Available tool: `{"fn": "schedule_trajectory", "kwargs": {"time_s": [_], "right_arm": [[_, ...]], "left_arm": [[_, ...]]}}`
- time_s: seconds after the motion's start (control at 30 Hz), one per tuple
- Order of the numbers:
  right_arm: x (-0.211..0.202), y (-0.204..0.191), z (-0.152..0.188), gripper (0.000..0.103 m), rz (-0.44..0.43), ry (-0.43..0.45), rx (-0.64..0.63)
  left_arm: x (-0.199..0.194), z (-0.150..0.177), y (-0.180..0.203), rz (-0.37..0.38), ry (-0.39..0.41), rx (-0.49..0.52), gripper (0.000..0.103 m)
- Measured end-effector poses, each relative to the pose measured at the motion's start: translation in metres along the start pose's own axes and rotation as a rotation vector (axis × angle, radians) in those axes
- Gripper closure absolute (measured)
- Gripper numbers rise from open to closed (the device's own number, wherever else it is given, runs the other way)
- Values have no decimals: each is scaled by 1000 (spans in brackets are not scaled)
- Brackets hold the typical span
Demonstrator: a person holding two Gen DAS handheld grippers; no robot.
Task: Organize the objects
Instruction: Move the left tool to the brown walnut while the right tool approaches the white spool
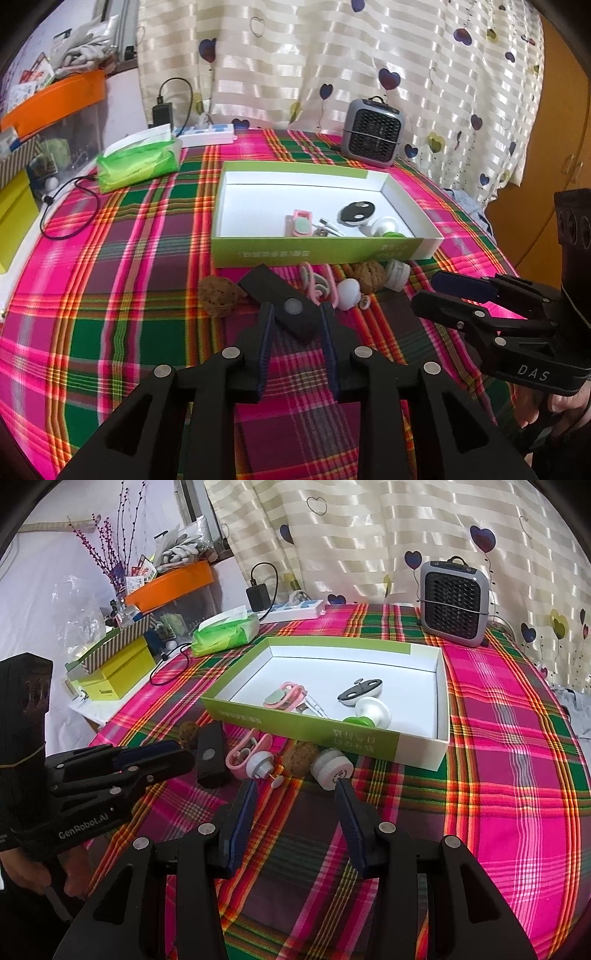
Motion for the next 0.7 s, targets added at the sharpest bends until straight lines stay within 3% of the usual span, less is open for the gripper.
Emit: {"fn": "schedule_trajectory", "kwargs": {"time_s": [0.7], "right_arm": [[19, 17, 0, 58, 16, -35, 39]], "left_arm": [[6, -18, -39, -81, 43, -55, 75]]}}
Point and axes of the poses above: each gripper's, at about its wrist camera, not at the fingertips, and x roughly the way its jaws point, y to its right, z to its underside, the point moved 4 cm from there along x, roughly the way its jaws point, and after that the axes turned 15 degrees about -x, right-handed, at the moved point
